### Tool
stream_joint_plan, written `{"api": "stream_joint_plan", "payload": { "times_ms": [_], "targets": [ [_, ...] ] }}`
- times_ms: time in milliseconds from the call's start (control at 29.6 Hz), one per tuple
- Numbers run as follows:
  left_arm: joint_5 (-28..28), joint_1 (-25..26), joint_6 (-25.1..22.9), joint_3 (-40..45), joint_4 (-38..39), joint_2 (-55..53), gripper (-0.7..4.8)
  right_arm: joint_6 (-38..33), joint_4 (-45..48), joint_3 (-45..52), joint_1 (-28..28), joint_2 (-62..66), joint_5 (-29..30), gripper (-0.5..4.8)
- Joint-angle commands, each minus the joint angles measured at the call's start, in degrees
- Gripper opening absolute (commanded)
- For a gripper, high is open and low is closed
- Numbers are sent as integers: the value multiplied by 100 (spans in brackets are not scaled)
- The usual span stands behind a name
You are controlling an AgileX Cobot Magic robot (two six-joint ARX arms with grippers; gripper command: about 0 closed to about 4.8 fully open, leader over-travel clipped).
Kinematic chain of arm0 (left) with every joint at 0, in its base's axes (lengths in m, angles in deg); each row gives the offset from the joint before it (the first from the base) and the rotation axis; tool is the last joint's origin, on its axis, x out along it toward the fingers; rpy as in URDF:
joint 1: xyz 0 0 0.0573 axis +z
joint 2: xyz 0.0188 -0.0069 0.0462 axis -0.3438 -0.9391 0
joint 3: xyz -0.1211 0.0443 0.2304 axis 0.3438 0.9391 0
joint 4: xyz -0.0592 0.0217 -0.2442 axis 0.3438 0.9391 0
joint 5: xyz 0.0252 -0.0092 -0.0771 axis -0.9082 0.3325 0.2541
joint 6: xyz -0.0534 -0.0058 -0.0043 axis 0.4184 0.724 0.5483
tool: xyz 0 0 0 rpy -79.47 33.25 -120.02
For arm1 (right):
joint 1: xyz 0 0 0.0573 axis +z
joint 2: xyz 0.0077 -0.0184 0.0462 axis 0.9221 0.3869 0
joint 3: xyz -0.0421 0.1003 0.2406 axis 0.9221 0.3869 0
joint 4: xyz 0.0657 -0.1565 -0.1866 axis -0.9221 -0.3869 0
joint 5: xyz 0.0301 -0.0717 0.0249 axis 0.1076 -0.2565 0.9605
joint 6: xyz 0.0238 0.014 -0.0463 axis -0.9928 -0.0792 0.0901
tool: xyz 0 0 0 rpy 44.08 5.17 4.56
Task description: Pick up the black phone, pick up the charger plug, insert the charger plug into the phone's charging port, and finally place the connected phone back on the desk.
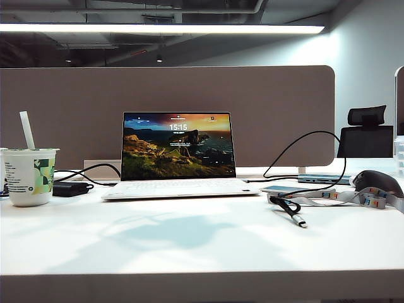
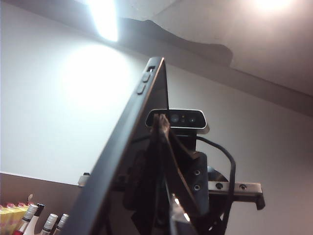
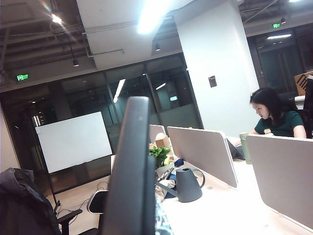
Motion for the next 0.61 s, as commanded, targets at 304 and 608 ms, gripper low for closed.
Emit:
{"api": "stream_joint_plan", "payload": {
  "times_ms": [304,608],
  "targets": [
    [-17,-4,-22,-35,4,17,-7,2,227,-52,107,20,-33,-5],
    [-17,-2,-63,-35,-13,17,-7,114,229,-55,101,15,7,337]
  ]
}}
